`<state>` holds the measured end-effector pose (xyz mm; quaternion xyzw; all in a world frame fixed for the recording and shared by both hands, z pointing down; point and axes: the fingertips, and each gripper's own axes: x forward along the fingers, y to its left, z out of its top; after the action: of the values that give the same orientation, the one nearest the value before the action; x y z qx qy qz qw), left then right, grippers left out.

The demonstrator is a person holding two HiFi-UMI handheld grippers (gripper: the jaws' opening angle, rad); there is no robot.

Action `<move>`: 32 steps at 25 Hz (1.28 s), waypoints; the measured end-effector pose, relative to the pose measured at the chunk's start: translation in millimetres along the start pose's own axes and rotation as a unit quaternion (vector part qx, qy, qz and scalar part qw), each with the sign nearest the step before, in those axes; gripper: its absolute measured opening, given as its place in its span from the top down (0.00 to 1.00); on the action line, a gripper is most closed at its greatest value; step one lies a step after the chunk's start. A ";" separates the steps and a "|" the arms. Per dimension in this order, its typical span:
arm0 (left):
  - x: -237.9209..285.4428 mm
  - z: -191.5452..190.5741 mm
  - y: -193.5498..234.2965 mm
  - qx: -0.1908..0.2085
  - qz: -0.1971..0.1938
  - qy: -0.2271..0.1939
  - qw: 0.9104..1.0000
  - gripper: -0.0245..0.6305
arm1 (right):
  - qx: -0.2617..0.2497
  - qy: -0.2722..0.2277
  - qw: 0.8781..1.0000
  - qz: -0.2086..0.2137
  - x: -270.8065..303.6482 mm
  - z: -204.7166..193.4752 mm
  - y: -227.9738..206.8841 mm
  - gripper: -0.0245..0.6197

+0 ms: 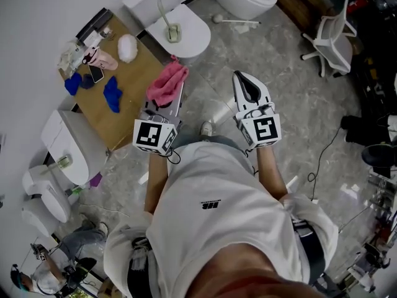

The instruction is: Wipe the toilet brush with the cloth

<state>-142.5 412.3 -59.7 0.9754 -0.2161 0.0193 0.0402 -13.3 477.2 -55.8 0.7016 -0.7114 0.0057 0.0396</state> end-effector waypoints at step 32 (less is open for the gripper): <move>187.6 -67.6 207.7 -0.047 0.055 0.049 0.996 0.85 | 0.008 0.054 0.994 0.093 279.8 -56.6 -80.8 0.97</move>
<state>-61.8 151.8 32.5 0.9569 -0.2676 0.0594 0.0959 66.7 200.4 14.8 0.6312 -0.7706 0.0527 0.0713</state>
